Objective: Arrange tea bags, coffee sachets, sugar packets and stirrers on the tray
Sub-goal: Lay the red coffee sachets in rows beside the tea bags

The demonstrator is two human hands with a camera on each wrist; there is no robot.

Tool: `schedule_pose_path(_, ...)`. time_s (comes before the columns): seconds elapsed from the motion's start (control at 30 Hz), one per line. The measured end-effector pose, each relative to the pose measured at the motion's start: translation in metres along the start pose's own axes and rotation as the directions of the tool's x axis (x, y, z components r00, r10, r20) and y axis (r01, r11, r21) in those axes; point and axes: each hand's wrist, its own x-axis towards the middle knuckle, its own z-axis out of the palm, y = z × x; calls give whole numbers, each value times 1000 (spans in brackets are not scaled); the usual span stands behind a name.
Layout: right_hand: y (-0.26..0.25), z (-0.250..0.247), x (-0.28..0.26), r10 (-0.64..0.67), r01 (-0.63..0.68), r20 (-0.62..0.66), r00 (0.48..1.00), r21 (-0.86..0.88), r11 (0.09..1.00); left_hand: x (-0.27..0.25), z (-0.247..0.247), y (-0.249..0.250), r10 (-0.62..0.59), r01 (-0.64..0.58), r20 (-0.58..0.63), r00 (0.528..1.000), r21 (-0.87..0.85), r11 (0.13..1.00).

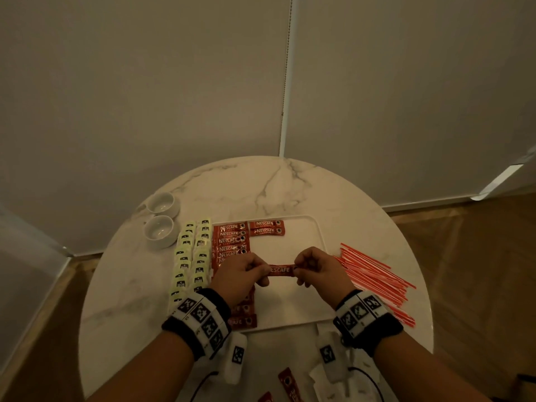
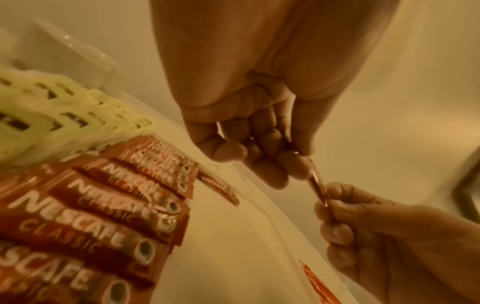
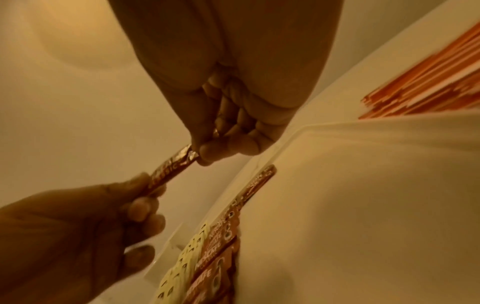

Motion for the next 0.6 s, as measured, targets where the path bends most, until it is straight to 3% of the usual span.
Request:
schedule_pose_path(0.1, 8, 4, 30, 78, -79, -62, 995, -16, 997, 14, 5, -9, -62, 66, -138, 989, 26, 997)
schedule_pose_path(0.2, 19, 6, 63, 173, -191, -168, 970, -96, 977, 22, 9, -15, -20, 51, -164, 986, 183, 982)
schedule_pose_path(0.27, 23, 10, 79, 193, -227, -193, 962, -173, 959, 27, 13, -17, 24, 19, -111, 994, 377, 926)
schedule_pose_path(0.37, 26, 18, 95, 192, -242, -194, 962, -283, 928, 35, 22, -20, -36, 18, 18, 999, 603, 798)
schedule_pose_path(0.47, 27, 21, 101, 176, -227, -165, 971, -388, 893, 41, 30, -20, -128, 15, 105, 986, 715, 699)
schedule_pose_path(0.6, 26, 19, 92, 59, -163, -207, 977, -531, 832, 49, 36, -18, -189, -4, 152, 970, 789, 615)
